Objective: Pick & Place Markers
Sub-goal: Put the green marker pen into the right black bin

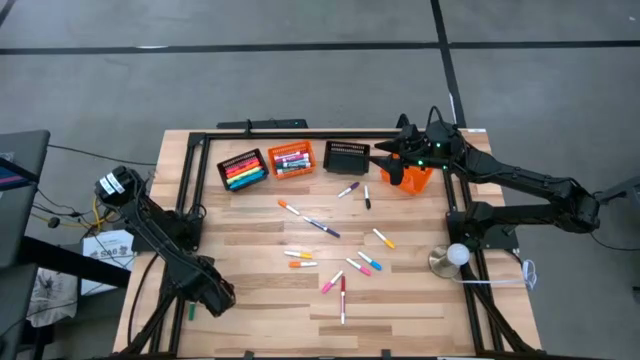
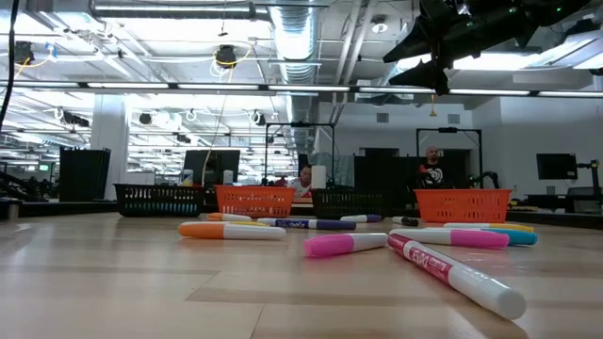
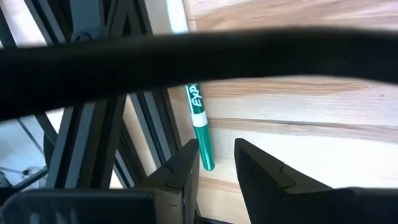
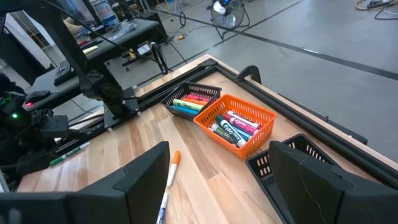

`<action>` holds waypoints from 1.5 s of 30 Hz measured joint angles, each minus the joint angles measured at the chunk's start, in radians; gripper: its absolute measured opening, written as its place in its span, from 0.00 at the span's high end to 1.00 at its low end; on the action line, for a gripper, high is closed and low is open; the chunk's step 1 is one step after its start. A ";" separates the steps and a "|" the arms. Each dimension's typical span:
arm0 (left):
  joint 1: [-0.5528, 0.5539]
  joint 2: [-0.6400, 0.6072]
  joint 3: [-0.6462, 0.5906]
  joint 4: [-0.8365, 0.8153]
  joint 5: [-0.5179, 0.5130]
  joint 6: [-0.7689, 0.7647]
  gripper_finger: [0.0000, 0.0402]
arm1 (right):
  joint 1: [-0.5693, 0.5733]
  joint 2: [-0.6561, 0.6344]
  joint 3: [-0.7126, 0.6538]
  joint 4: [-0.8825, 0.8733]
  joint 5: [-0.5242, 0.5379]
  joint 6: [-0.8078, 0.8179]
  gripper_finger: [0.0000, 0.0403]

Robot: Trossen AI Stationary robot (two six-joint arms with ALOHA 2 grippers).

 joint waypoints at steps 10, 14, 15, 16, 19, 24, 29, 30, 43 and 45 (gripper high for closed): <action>0.000 0.000 -0.089 0.118 0.012 -0.033 0.75 | 0.000 0.000 0.000 0.000 0.000 0.002 0.34; -0.003 0.000 -0.109 0.123 0.033 -0.034 0.74 | 0.000 0.000 0.000 0.000 0.000 0.002 0.34; -0.004 0.000 -0.115 0.130 0.031 -0.033 0.74 | 0.000 0.000 0.000 0.000 0.000 0.002 0.34; -0.004 0.000 -0.120 0.134 0.027 -0.032 0.73 | 0.000 0.000 0.000 0.000 0.000 0.002 0.34; -0.004 0.000 -0.135 0.160 0.022 -0.031 0.69 | 0.000 0.000 0.000 0.000 0.000 0.002 0.34; -0.005 0.000 -0.152 0.166 0.021 -0.030 0.62 | 0.000 0.000 0.000 0.002 0.001 0.003 0.34; -0.005 -0.002 -0.185 0.221 0.025 -0.025 0.58 | 0.000 0.000 0.000 0.002 0.001 0.003 0.34; -0.005 -0.004 -0.195 0.242 0.030 -0.025 0.58 | 0.000 0.000 0.000 0.002 0.001 0.003 0.34; -0.016 -0.004 -0.225 0.323 -0.002 -0.001 0.62 | 0.000 0.000 0.000 0.003 0.002 0.003 0.34; -0.016 -0.004 -0.225 0.334 -0.010 0.000 0.63 | 0.000 0.000 0.000 0.003 0.002 0.003 0.34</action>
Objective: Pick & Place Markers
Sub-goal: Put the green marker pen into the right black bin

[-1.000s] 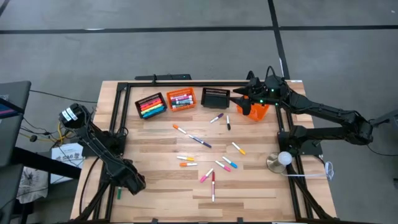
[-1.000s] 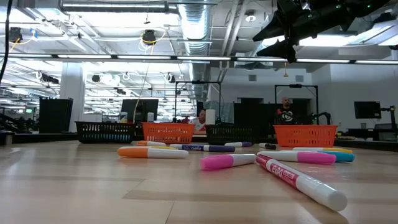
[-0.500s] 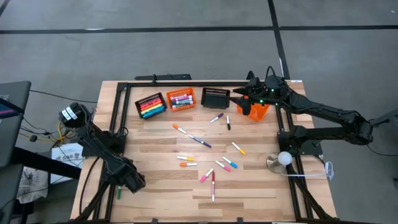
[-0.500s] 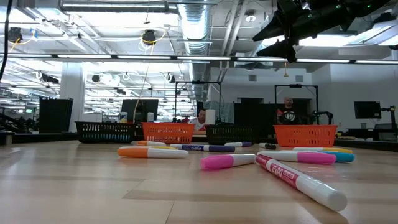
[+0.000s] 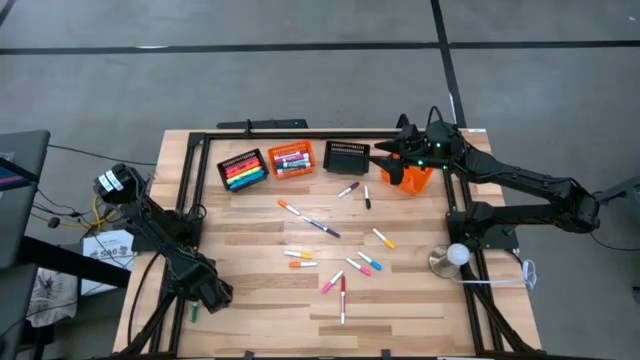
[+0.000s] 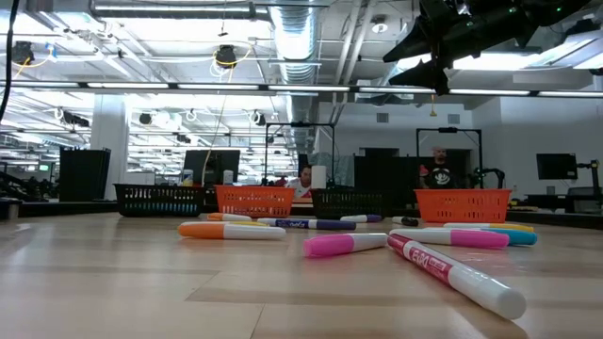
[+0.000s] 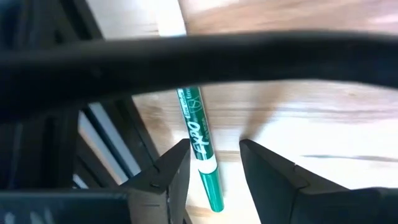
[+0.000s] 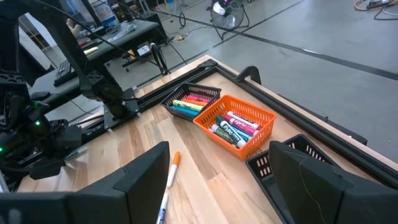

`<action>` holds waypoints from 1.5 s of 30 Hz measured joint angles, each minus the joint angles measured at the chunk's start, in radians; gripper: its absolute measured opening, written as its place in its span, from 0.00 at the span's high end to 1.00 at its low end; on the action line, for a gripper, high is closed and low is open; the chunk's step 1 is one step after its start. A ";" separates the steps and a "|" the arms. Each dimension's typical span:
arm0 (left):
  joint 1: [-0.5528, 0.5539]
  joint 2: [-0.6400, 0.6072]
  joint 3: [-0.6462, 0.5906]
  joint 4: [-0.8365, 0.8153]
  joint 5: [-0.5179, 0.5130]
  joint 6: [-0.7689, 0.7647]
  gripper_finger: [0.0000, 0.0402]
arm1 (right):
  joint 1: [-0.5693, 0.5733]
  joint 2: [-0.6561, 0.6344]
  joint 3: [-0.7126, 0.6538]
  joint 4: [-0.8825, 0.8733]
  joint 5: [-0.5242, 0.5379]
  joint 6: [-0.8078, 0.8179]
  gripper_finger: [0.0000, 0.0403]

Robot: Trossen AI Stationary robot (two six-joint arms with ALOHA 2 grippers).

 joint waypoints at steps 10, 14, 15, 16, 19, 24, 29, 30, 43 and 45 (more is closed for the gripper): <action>0.034 0.002 -0.001 0.048 -0.014 0.011 0.70 | 0.000 0.000 0.000 0.004 0.000 0.000 0.34; 0.052 0.003 -0.001 0.063 -0.034 0.020 0.74 | 0.000 0.000 0.000 0.004 0.000 0.000 0.34; 0.055 0.003 -0.001 0.068 -0.044 0.029 0.75 | 0.000 0.000 0.000 0.004 0.001 0.000 0.34; 0.060 0.003 -0.001 0.073 -0.053 0.036 0.76 | 0.000 0.000 0.000 0.004 0.001 0.000 0.34; 0.075 0.002 -0.001 0.086 -0.084 0.035 0.78 | 0.000 0.000 0.000 0.004 0.001 0.000 0.34; 0.087 0.002 0.000 0.096 -0.104 0.034 0.82 | 0.000 0.000 0.000 0.004 0.001 0.000 0.34; 0.093 0.002 0.000 0.095 -0.109 0.034 0.91 | 0.000 0.000 0.000 0.004 0.001 0.000 0.34; 0.095 0.002 0.000 0.095 -0.109 0.033 0.92 | 0.000 0.000 0.000 0.004 0.001 0.000 0.34; 0.146 0.002 0.000 0.100 -0.109 0.034 0.93 | 0.000 0.000 0.000 0.064 0.002 0.017 0.34; 0.152 0.002 0.000 0.105 -0.110 0.034 0.93 | 0.000 0.000 0.000 0.069 0.001 0.029 0.34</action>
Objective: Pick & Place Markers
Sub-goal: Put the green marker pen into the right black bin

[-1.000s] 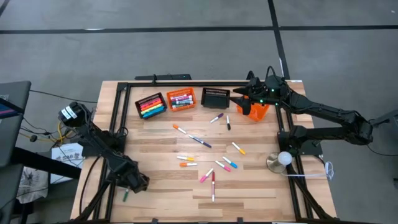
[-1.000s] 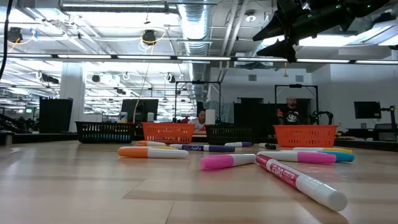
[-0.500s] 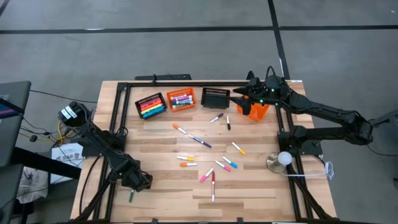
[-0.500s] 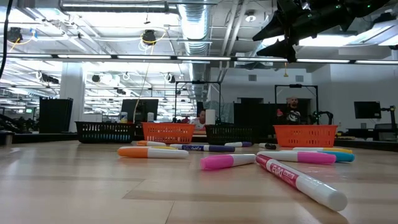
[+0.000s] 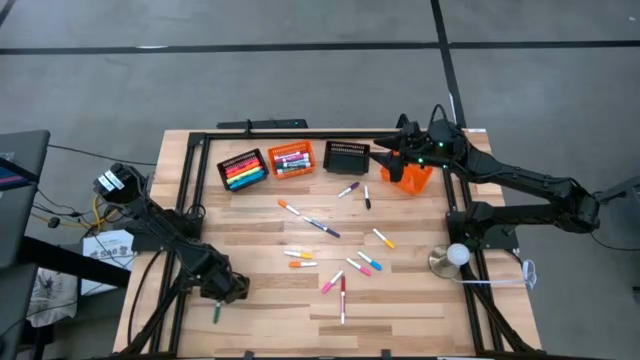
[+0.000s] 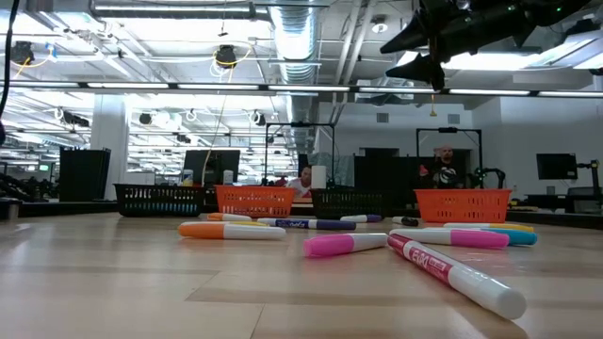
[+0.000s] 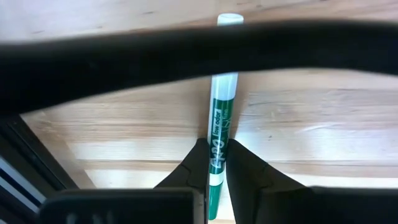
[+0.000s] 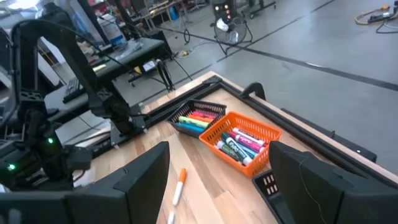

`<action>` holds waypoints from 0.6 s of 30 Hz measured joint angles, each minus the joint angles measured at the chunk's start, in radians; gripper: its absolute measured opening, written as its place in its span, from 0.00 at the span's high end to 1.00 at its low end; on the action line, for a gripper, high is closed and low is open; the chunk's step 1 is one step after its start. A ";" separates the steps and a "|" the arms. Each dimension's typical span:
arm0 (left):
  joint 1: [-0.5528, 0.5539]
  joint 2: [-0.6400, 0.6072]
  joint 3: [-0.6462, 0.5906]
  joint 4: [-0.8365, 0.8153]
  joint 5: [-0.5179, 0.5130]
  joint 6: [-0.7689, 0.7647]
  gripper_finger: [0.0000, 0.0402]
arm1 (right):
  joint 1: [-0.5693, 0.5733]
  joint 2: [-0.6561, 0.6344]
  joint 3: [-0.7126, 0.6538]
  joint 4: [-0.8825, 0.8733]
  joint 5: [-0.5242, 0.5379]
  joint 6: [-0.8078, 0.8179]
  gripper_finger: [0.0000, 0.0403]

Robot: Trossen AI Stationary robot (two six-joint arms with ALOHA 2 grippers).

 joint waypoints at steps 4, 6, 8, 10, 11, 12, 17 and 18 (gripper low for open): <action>0.010 0.000 0.002 0.010 -0.003 0.001 0.92 | 0.000 0.000 0.000 0.015 0.000 0.005 0.34; 0.011 0.002 0.009 0.010 -0.015 0.002 0.93 | 0.000 0.000 0.000 0.018 -0.001 0.005 0.34; 0.011 0.002 0.017 0.014 -0.024 0.003 0.93 | 0.000 0.000 0.000 0.018 -0.001 0.005 0.34; 0.012 0.002 0.024 0.018 -0.034 0.003 0.93 | 0.000 0.000 0.000 0.018 -0.001 0.005 0.34; 0.012 0.003 0.027 0.019 -0.043 0.004 0.93 | 0.000 0.000 0.000 0.018 -0.001 0.005 0.34; 0.012 0.003 0.031 0.021 -0.053 0.003 0.93 | 0.000 0.000 0.000 0.018 -0.001 0.005 0.34; 0.016 0.005 0.061 0.031 -0.132 0.021 0.93 | 0.000 0.000 0.000 0.018 -0.001 0.005 0.34; 0.021 0.006 0.066 0.033 -0.149 0.025 0.93 | 0.000 0.000 0.000 0.018 -0.001 0.005 0.34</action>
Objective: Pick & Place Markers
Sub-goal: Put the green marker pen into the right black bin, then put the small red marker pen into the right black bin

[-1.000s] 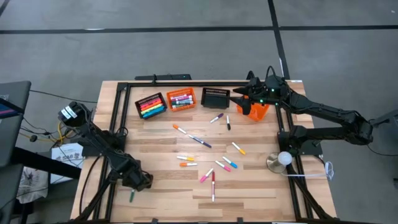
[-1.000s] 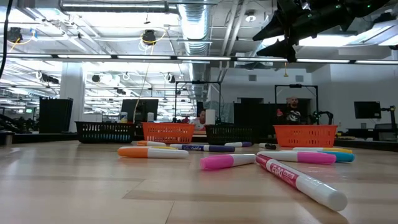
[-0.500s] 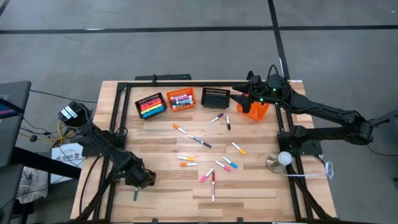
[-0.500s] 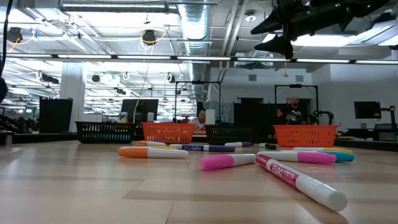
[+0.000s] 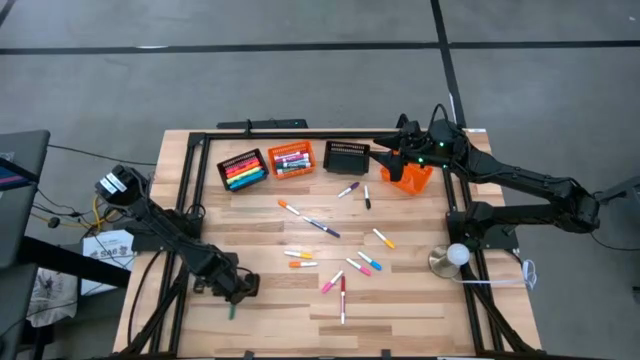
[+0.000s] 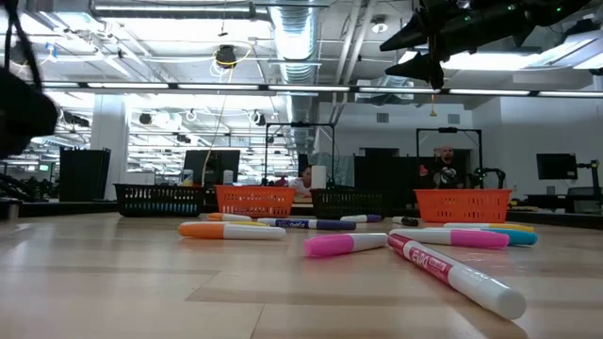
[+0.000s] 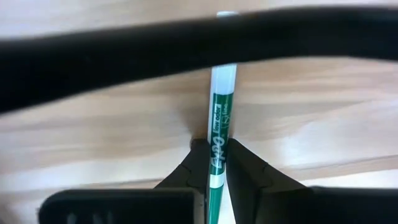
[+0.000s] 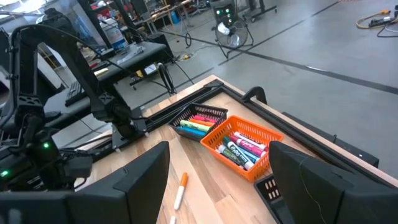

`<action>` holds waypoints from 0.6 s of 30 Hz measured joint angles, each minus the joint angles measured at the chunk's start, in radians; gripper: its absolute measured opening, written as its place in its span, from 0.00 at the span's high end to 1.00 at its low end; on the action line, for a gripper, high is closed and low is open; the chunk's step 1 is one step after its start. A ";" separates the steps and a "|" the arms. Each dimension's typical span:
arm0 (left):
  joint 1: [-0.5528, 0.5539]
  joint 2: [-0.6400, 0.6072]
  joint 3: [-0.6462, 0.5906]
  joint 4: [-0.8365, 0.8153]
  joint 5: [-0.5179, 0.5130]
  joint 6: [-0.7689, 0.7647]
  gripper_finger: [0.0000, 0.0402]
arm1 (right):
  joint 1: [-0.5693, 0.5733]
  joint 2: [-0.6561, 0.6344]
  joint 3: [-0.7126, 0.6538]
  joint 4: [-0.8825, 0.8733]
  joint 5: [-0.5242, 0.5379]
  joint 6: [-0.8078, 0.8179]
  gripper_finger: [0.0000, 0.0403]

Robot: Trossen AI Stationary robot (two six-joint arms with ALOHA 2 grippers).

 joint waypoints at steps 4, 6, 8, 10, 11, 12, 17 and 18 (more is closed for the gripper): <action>0.026 0.001 0.022 0.014 -0.094 0.040 0.94 | 0.000 0.000 0.000 0.000 0.000 0.000 0.34; 0.043 0.001 0.029 0.036 -0.139 0.064 0.94 | 0.000 0.000 0.000 0.000 0.000 0.000 0.34; 0.067 0.001 0.029 0.068 -0.177 0.101 0.94 | 0.000 0.000 0.000 0.000 0.000 0.000 0.34; 0.093 0.000 0.030 0.102 -0.215 0.154 0.96 | 0.000 0.000 0.000 0.000 0.000 0.000 0.34; 0.108 0.000 0.031 0.115 -0.230 0.181 0.97 | 0.000 0.000 0.000 0.000 0.000 0.000 0.34; 0.124 0.000 0.031 0.130 -0.239 0.209 0.98 | 0.000 0.000 0.000 0.000 0.000 0.000 0.34; 0.200 -0.002 0.032 0.211 -0.246 0.337 1.00 | 0.000 0.000 0.000 0.000 0.000 0.000 0.34; 0.213 -0.002 0.032 0.215 -0.246 0.349 1.00 | 0.000 0.000 0.000 0.000 0.000 0.000 0.34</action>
